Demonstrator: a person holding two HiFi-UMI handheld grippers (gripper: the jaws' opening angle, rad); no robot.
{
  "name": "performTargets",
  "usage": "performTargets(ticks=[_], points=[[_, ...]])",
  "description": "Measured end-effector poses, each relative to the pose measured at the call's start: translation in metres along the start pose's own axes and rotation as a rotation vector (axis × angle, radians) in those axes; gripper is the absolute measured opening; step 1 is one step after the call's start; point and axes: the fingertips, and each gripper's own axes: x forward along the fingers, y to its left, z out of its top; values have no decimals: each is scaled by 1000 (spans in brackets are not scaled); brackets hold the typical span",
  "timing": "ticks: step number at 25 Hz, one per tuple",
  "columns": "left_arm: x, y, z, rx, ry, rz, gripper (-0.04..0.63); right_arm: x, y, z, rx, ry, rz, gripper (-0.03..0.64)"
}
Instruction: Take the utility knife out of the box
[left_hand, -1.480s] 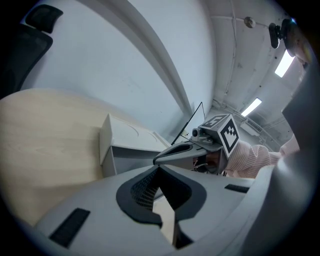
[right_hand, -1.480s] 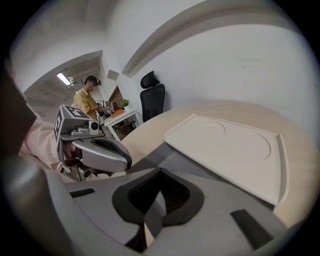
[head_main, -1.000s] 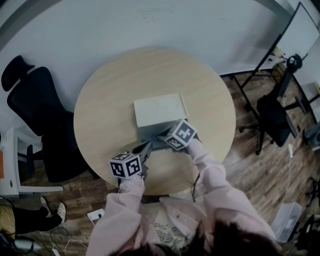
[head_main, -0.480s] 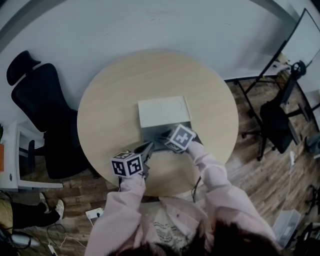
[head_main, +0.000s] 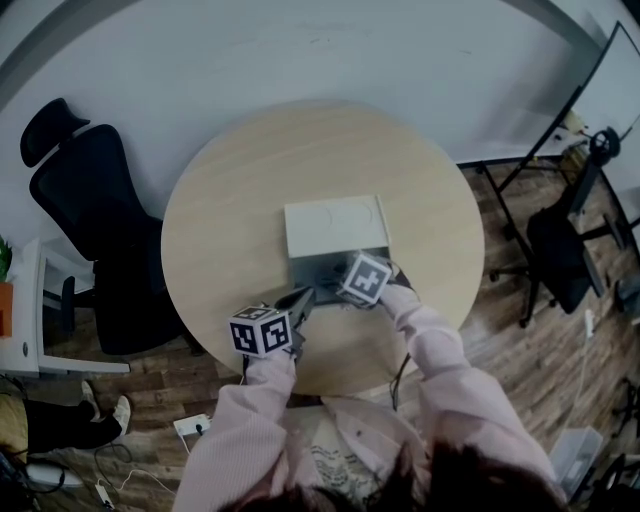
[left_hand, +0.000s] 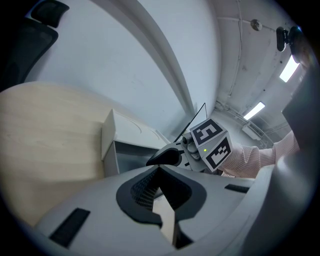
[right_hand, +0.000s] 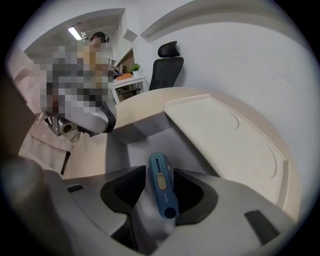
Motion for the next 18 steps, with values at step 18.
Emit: performTargets(ticks=[18], points=[[-3, 6, -1, -20, -3, 5, 10, 18, -4, -10, -50, 88, -6, 204]])
